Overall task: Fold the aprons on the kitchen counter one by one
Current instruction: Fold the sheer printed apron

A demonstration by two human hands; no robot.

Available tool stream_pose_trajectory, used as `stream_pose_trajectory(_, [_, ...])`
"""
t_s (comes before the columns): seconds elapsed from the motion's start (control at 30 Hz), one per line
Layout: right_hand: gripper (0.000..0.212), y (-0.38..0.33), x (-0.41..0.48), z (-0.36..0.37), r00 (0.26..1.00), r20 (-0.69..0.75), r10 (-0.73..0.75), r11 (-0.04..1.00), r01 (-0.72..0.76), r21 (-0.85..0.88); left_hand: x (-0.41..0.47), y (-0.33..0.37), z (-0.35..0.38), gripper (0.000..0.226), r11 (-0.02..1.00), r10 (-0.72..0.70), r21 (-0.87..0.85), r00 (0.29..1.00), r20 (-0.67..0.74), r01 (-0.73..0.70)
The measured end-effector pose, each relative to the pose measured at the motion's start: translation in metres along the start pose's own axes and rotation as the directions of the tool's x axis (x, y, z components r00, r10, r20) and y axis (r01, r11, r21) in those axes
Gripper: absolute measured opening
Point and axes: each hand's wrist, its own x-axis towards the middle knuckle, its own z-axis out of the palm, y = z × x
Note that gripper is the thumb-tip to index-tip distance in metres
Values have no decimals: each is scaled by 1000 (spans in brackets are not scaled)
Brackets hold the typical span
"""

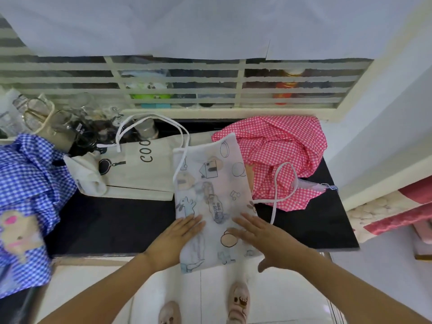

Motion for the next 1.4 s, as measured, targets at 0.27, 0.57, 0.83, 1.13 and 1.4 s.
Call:
stream_pose_trajectory(0.27, [109, 68, 20, -20, 986, 158, -55, 937, 105, -332, -3, -1, -5, 91, 984, -127, -126, 992, -13, 125])
stream_pose_trajectory(0.57, [133, 93, 43, -19, 987, -40, -155, 873, 118, -472, 11, -9, -17, 94, 958, -241, -171, 969, -56, 228])
stream_pose_trajectory(0.83, [71, 90, 32, -22, 982, -11, -189, 978, 187, -97, -1, -3, -23, 79, 535, -333, -812, 942, 51, 234])
stream_pose_trajectory(1.13, [41, 61, 31, -27, 957, -152, 246, 686, -61, 725, -1, 11, -62, 32, 261, -469, -807, 801, 373, 529])
stream_pose_trajectory(1.4, [45, 69, 43, -12, 928, -86, 362, 627, -174, 759, 14, 10, -53, 38, 209, -596, -835, 744, 304, 509])
